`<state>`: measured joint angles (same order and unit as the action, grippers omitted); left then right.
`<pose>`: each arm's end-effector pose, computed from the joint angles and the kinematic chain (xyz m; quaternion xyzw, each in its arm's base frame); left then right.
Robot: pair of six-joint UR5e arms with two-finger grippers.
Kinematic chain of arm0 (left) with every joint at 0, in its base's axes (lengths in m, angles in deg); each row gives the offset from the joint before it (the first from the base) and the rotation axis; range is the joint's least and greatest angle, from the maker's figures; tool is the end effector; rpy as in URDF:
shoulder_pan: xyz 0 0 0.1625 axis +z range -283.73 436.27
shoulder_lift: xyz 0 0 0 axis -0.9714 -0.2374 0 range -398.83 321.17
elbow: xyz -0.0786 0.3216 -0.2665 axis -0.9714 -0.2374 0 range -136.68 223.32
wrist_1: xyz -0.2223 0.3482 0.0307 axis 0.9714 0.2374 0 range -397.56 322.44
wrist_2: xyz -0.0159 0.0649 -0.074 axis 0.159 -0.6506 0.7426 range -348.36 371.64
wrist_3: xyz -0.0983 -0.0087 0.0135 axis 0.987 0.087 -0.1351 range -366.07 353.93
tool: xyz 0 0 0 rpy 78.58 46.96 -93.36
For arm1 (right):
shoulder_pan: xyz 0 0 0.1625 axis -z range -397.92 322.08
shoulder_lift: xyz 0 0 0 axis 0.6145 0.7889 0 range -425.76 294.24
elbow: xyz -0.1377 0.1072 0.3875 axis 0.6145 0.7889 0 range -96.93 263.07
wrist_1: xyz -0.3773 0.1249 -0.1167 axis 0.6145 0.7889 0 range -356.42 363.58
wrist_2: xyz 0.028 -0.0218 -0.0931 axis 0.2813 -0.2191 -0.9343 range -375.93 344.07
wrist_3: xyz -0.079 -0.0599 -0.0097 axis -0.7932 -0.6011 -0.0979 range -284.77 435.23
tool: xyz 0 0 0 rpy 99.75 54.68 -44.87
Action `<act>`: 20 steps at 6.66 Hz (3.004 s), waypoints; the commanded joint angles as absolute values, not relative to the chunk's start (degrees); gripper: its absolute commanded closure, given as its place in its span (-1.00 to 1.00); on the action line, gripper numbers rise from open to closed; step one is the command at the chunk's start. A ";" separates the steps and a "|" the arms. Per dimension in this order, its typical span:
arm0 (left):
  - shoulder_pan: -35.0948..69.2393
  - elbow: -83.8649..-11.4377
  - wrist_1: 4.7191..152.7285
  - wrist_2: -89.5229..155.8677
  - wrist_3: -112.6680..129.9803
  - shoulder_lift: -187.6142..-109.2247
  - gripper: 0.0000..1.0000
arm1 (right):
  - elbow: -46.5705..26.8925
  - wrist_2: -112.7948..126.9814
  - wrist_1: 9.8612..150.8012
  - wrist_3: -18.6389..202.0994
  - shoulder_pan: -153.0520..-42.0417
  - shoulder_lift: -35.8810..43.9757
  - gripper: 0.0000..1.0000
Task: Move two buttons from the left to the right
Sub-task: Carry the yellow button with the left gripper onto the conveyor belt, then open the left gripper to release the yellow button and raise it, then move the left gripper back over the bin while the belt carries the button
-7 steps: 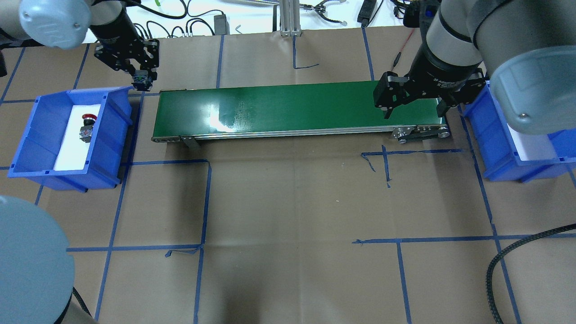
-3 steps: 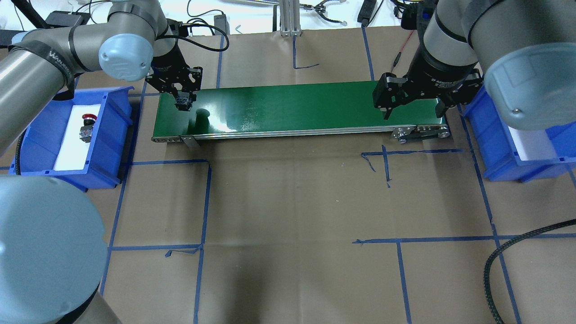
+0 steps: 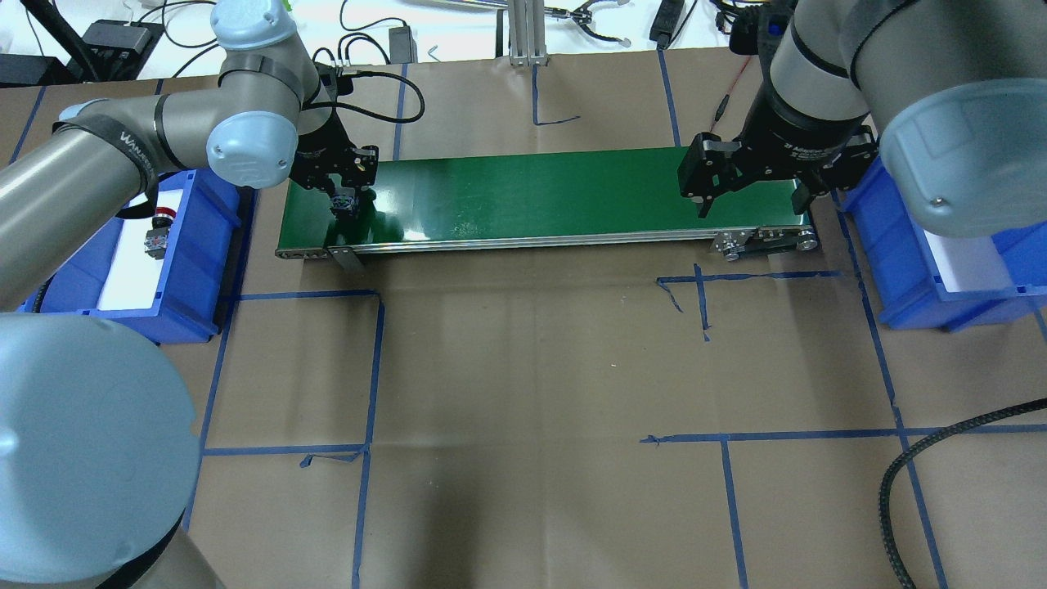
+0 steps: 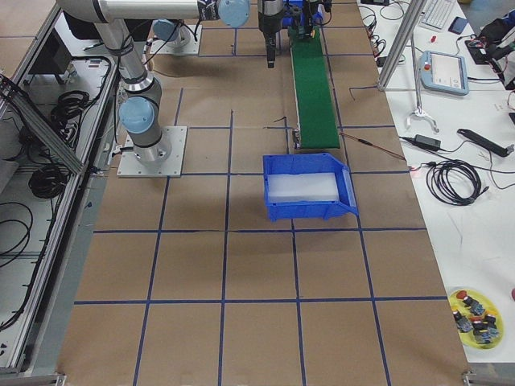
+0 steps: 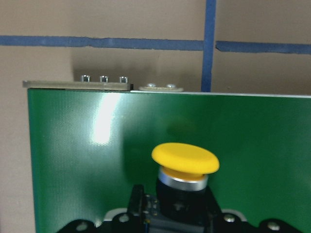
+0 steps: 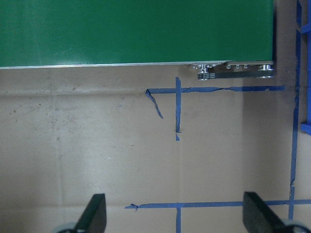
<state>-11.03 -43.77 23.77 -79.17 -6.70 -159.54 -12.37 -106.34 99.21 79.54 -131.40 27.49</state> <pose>-0.1004 -0.6706 0.2469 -0.0182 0.9998 -0.0074 0.0073 0.1611 -0.4643 0.4784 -0.0074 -0.9995 0.0303 0.0015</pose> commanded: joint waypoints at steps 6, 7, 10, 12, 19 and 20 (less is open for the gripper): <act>-10.92 -42.11 23.96 -79.59 -6.51 -157.67 -1.00 | -12.38 -106.37 99.21 79.54 -131.34 27.49 -1.00; -10.75 -42.11 24.92 -79.68 -6.51 -155.22 -1.00 | -12.38 -106.37 99.12 79.54 -131.43 27.49 -1.00; -9.60 -39.84 37.01 -79.42 -6.86 -145.72 -1.00 | -12.29 -106.28 99.21 79.54 -131.34 27.49 -1.00; -9.43 -37.55 40.75 -79.24 -7.30 -145.09 -1.00 | -12.12 -106.37 99.30 79.54 -131.34 27.49 -1.00; 13.74 -37.45 41.38 -79.59 -35.82 -145.60 -0.99 | -12.29 -106.19 99.47 79.54 -131.43 27.32 -1.00; 15.52 -37.54 41.20 -79.50 -37.35 -146.05 -0.99 | -12.38 -106.11 99.65 79.54 -131.43 27.23 -1.00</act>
